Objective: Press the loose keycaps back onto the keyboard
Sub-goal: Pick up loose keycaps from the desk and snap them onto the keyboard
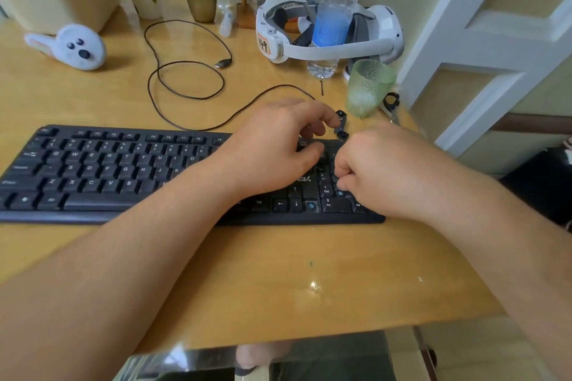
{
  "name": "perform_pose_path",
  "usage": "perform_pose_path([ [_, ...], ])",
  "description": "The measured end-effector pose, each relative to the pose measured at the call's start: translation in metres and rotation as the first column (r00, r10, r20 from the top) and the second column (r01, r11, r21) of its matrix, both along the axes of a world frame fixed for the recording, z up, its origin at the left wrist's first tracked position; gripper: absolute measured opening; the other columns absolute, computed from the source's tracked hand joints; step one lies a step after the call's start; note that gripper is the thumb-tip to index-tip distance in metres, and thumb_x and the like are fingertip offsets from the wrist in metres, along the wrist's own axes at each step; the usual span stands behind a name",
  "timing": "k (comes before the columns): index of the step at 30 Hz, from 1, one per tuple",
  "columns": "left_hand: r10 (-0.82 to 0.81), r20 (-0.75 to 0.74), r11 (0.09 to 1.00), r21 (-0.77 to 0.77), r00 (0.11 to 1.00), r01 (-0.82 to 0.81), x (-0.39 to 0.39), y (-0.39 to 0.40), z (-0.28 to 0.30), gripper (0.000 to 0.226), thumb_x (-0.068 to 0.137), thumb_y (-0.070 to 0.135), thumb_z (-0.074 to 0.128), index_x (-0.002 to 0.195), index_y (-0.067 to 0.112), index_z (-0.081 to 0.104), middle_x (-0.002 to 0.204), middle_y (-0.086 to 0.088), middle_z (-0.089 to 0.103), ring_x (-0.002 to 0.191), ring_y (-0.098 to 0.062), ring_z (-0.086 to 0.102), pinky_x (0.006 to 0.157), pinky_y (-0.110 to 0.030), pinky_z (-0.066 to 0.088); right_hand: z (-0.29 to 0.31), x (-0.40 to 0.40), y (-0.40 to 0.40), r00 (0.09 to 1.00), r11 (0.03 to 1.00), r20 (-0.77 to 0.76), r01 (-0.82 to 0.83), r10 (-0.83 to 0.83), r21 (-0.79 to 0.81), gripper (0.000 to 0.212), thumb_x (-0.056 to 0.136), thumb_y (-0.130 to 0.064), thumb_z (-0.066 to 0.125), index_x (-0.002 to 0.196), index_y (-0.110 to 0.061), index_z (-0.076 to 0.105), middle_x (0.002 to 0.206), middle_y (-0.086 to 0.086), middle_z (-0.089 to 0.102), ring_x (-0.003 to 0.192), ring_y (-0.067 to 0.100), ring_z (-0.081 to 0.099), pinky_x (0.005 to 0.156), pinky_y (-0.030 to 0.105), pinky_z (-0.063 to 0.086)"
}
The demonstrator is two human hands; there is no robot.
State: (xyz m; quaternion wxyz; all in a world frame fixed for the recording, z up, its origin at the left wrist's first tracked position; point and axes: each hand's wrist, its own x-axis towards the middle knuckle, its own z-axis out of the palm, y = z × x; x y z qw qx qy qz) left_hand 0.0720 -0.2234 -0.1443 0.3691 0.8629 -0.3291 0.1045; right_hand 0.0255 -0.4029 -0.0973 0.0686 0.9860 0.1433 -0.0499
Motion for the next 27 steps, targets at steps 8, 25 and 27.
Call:
perform_pose_path([
  [8, 0.002, 0.007, 1.0, 0.002, 1.0, -0.002, 0.0, 0.0, -0.001, 0.039, 0.088, 0.013, 0.07, 0.123, 0.028, 0.068, 0.102, 0.011, 0.064, 0.092, -0.005, 0.059, 0.087, -0.029, 0.05, -0.002, 0.0, -0.001, 0.999, 0.99, 0.037, 0.017, -0.023, 0.141, 0.005, 0.094, -0.028, 0.072, 0.092, -0.03, 0.075, 0.082, -0.009, 0.065, 0.087, 0.019, 0.06, 0.079, 0.04, 0.056],
  [25, 0.003, -0.017, 1.0, 0.01, 1.0, -0.003, -0.001, 0.0, -0.003, 0.041, 0.087, 0.012, 0.069, 0.124, 0.03, 0.066, 0.102, 0.012, 0.064, 0.093, -0.004, 0.059, 0.087, -0.029, 0.051, -0.002, 0.007, 0.003, 0.996, 0.984, -0.047, 0.083, -0.076, 0.157, 0.014, 0.089, -0.013, 0.076, 0.082, -0.024, 0.073, 0.08, -0.006, 0.062, 0.089, 0.015, 0.061, 0.077, 0.035, 0.056],
  [27, 0.003, -0.017, 1.0, 0.013, 1.0, -0.003, -0.001, 0.0, -0.002, 0.04, 0.088, 0.012, 0.069, 0.124, 0.029, 0.066, 0.102, 0.012, 0.064, 0.093, -0.005, 0.059, 0.088, -0.029, 0.051, -0.007, 0.008, -0.003, 0.994, 0.969, -0.052, 0.107, -0.097, 0.223, 0.012, 0.088, -0.016, 0.079, 0.081, -0.025, 0.074, 0.081, -0.01, 0.062, 0.081, 0.007, 0.058, 0.069, 0.029, 0.051],
])
